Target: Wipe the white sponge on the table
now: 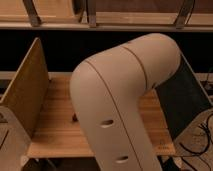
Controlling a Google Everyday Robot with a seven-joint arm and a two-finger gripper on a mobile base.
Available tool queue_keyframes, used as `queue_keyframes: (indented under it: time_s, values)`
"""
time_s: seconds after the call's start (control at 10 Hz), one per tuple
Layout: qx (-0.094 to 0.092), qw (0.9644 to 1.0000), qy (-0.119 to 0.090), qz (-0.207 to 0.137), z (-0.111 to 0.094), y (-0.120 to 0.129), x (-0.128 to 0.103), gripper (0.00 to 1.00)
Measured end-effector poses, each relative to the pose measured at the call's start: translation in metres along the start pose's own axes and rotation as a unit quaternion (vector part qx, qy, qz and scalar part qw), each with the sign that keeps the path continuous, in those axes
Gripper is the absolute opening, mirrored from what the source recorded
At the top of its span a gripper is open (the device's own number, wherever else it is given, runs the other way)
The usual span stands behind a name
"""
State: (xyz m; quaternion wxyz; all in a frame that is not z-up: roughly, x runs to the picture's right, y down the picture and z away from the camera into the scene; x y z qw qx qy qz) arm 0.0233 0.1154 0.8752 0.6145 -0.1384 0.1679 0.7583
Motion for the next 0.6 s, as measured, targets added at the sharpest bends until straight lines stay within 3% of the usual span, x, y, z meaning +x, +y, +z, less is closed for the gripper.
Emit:
queue_keyframes:
  time_s: [0.6]
  values:
    - [0.000, 1.0000, 0.000, 0.000, 0.0000, -0.0002, 0.0000, 0.66]
